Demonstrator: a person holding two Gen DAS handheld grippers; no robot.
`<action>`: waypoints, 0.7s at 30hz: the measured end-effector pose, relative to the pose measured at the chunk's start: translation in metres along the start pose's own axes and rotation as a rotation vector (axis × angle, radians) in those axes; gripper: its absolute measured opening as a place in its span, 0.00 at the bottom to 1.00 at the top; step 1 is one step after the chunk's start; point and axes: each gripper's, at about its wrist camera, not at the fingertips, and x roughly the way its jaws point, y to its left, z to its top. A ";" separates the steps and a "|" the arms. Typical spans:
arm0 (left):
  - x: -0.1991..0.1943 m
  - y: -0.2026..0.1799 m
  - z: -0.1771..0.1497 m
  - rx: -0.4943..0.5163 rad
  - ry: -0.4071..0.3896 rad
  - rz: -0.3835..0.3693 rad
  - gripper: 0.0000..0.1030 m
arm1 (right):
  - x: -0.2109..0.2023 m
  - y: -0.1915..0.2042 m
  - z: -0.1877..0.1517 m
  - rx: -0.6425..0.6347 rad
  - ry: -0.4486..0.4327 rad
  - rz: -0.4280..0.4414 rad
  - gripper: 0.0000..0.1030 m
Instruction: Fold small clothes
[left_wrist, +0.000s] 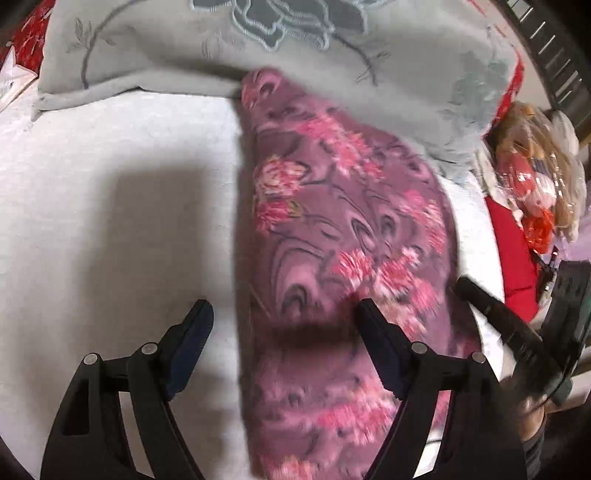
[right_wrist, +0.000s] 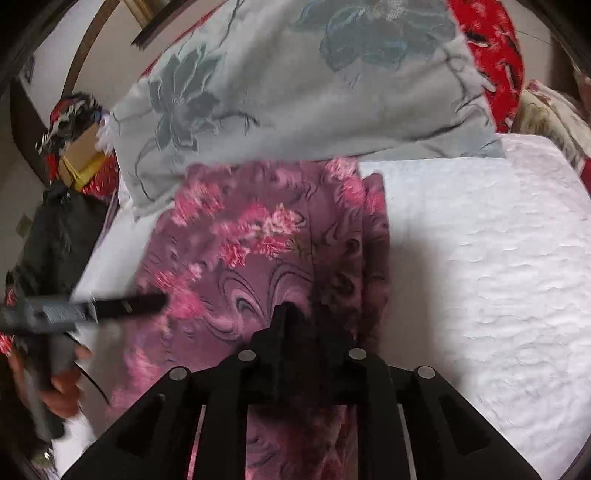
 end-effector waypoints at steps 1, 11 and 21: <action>-0.007 0.003 -0.001 -0.012 -0.007 -0.031 0.77 | -0.011 -0.004 0.002 0.041 -0.029 0.015 0.23; 0.015 0.029 0.005 -0.233 0.086 -0.248 0.78 | -0.009 -0.060 -0.006 0.305 -0.019 0.097 0.60; 0.019 -0.002 0.010 -0.152 0.024 -0.145 0.36 | 0.019 -0.022 0.003 0.189 -0.003 0.119 0.28</action>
